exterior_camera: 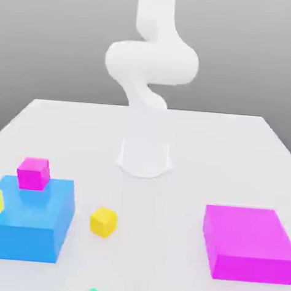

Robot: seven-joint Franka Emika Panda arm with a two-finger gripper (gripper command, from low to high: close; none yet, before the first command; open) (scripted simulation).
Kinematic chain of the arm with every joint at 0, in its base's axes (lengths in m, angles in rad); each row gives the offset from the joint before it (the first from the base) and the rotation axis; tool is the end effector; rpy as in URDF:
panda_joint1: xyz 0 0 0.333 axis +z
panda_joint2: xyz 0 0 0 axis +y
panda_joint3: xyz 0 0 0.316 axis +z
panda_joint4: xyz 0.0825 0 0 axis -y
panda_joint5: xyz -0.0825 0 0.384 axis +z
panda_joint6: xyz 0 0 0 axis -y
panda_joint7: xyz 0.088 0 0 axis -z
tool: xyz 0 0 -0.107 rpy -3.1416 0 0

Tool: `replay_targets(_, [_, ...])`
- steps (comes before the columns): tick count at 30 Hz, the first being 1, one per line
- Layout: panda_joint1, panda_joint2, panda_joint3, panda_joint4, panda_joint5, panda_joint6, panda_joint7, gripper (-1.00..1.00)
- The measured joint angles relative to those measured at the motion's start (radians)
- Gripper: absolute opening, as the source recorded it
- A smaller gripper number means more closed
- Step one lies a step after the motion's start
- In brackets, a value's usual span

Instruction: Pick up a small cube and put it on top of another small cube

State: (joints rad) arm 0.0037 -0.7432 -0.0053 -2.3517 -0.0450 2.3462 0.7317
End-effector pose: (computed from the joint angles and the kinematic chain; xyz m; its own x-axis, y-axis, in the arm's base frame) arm 0.3709 -0.0019 0.6695 0.5516 -0.6460 0.5276 -0.4933 -0.7627 -0.4182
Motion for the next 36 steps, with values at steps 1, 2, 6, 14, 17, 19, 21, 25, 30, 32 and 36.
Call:
replay_targets(1, [0.001,0.025,-0.004,-0.022,-0.019,0.020,-0.030,0.00])
replay_targets(2, [0.002,0.049,-0.009,-0.044,-0.036,0.038,-0.060,0.00])
replay_targets(6, [0.006,0.142,-0.041,-0.126,-0.099,0.110,-0.176,0.00])
replay_targets(14, [0.011,0.324,-0.141,-0.288,-0.192,0.253,-0.432,0.00])
replay_targets(17, [0.014,0.390,-0.187,-0.349,-0.213,0.308,-0.539,0.00])
replay_targets(19, [0.017,0.435,-0.218,-0.390,-0.221,0.345,-0.614,0.00])
replay_targets(21, [0.023,0.478,-0.253,-0.431,-0.226,0.384,-0.693,0.00])
replay_targets(25, [0.040,0.565,-0.319,-0.515,-0.206,0.463,-0.872,0.00])
replay_targets(30, [0.087,0.669,-0.389,-0.612,-0.087,0.561,-1.142,0.00])
replay_targets(32, [0.107,0.706,-0.392,-0.613,-0.032,0.590,-1.195,0.00])
replay_targets(36, [0.113,0.779,-0.351,-0.596,0.108,0.643,-1.289,0.00])
